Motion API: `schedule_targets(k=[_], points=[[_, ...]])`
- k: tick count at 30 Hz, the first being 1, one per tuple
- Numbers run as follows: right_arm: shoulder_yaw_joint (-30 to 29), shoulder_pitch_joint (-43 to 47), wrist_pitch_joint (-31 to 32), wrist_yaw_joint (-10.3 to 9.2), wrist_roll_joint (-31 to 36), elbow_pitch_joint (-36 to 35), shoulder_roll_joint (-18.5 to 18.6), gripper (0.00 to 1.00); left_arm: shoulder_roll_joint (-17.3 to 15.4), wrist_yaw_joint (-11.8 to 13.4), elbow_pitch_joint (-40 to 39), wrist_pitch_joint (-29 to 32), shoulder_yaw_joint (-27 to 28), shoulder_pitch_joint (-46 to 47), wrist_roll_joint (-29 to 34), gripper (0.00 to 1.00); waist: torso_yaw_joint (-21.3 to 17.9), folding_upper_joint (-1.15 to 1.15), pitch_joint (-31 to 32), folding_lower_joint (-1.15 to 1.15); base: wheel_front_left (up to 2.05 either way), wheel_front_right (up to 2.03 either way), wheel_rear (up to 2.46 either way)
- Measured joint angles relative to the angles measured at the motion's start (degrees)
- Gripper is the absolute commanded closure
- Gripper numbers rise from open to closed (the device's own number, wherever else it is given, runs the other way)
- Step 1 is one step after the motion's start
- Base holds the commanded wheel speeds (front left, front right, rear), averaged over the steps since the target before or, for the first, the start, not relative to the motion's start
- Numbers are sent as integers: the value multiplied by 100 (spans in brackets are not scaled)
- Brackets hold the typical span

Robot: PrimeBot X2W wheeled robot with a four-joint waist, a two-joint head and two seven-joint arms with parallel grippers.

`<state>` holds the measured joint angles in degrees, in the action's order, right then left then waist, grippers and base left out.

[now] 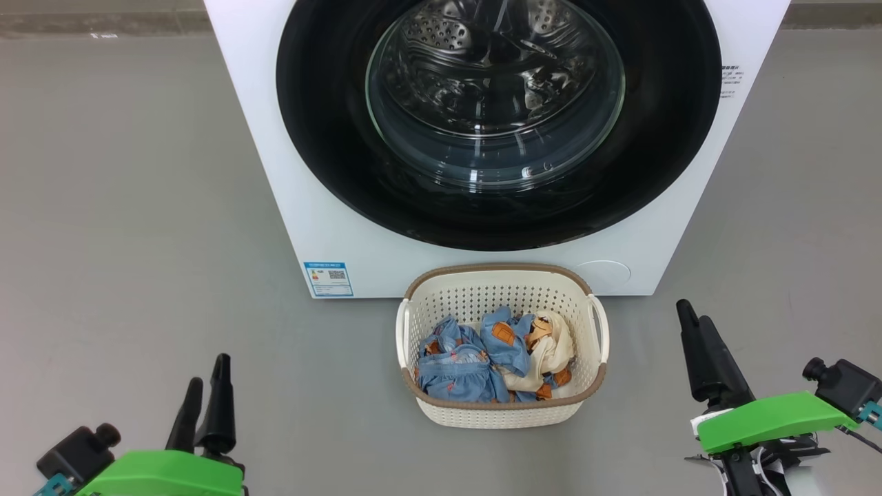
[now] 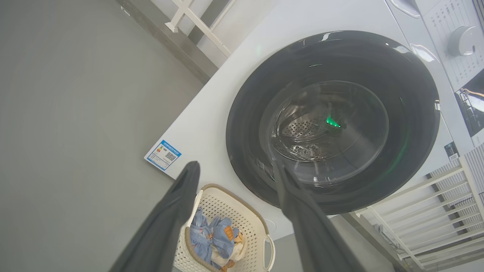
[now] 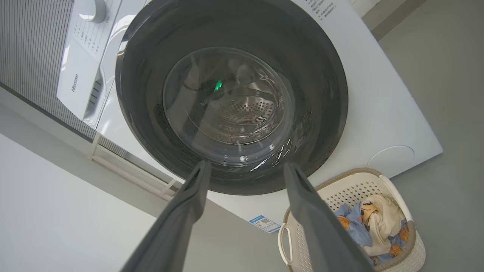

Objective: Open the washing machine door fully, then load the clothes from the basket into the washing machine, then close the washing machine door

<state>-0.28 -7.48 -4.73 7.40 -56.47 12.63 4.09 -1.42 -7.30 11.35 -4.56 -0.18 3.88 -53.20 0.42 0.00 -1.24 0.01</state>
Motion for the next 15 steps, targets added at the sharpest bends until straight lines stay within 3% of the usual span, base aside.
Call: schedule_targets(k=[7, 15], points=[[55, -1, -127, 0, 1107, 29, 29, 0, -18, -1, -36, -134, -57, 1, 777, 0, 15, 0, 22, 0, 0, 0, 0], [142, -90, -253, 0, 1874, 108, 40, 0, -40, -1, -1, -260, -76, 2, 1569, 0, 17, 0, 42, 0, 0, 0, 0]])
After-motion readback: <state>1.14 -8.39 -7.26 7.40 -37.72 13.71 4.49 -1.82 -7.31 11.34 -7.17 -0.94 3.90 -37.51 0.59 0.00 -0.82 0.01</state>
